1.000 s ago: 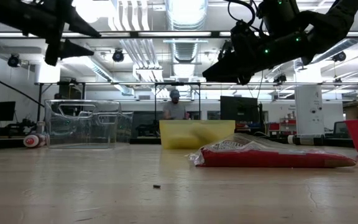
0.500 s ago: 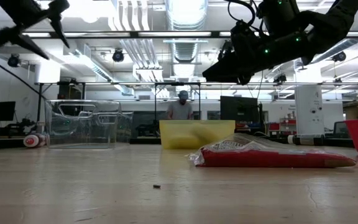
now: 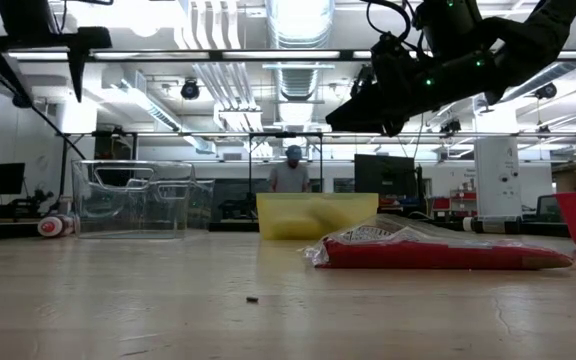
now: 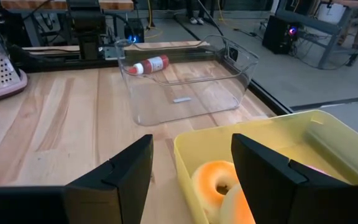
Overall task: Pick & Place Food Item
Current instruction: Put the red food coloring bottle into the red bin
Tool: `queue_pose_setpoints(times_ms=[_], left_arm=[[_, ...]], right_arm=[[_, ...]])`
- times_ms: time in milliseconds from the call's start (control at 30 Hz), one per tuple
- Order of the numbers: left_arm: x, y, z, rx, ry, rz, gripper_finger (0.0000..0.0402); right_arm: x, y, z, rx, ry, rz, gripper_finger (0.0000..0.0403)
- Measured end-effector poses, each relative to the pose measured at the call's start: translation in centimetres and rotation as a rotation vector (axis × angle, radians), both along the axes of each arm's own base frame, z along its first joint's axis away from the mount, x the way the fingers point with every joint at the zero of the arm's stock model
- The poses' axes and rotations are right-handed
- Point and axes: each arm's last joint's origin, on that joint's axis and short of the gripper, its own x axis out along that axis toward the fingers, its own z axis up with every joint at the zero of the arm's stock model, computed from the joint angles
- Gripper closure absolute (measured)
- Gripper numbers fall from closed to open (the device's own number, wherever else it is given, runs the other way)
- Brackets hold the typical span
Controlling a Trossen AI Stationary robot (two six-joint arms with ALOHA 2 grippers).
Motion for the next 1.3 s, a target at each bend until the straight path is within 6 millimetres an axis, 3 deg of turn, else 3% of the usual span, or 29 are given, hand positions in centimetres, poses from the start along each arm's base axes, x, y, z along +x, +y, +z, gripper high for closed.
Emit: queue_pose_setpoints(times_ms=[233,600,933,1067,1300], left_arm=[[0.1,0.6,-1.7,-0.032,0.02,0.043,0.0116],[0.4,2.9,-8.0,-0.19,-0.018,0.009,0.0116],[0.2,5.5,-10.6,-0.231,0.014,0.034,0.0116],[0.2,6.1,-11.1,-0.262,0.041,0.034,0.0116],[0.3,6.6,-9.8,-0.218,0.045,0.005,0.0116]], right_arm=[[0.0,0.0,0.0,0.001,-0.001,0.0,0.0188],[0.0,0.0,0.0,0.003,-0.001,-0.001,0.0188],[0.0,0.0,0.0,0.003,-0.001,-0.001,0.0188],[0.0,0.0,0.0,0.0,0.0,-0.001,0.0188],[0.0,0.0,0.0,0.0,0.001,-0.001,0.0188]])
